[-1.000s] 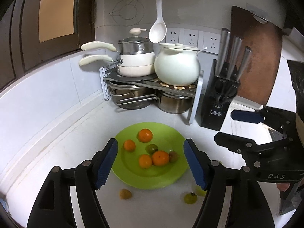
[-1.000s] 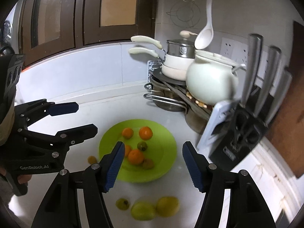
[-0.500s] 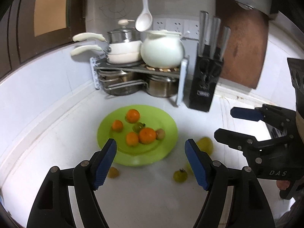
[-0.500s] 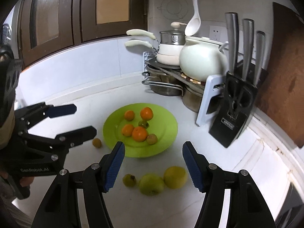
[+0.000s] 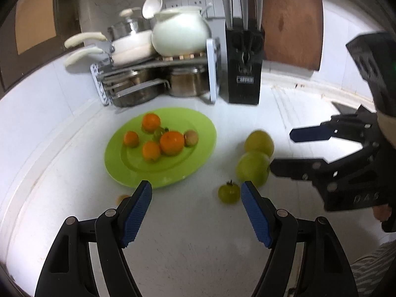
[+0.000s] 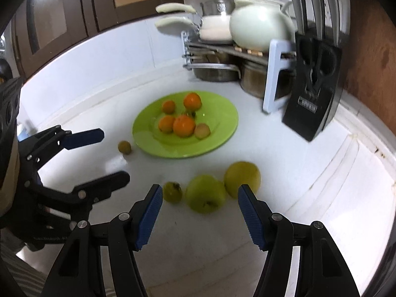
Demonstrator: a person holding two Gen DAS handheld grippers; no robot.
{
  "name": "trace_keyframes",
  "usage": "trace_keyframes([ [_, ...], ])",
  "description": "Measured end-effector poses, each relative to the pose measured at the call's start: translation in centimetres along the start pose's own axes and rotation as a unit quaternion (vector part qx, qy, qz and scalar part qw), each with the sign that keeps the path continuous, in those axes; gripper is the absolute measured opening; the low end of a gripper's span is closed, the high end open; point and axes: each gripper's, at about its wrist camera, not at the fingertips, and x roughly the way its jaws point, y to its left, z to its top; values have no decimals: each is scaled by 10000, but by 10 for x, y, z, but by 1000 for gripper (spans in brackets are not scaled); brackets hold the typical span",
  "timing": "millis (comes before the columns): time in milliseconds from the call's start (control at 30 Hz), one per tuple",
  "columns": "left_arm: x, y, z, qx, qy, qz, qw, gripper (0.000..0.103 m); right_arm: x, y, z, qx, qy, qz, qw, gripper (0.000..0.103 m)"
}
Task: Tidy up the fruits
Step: 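Pull both open tools back toward the green tomato and green apple, then close the left tool on the green tomato while the right tool closes on the green apple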
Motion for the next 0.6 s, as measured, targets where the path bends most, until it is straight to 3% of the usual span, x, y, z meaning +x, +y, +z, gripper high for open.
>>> trace_keyframes([
  [300, 29, -7, -12, -16, 348, -355, 9988, 73, 21, -11, -14, 227, 322, 80, 9992, 64],
  [600, 51, -14, -7, 6, 476, -600, 9971, 58, 31, -22, -20, 444, 518, 71, 9976, 64],
])
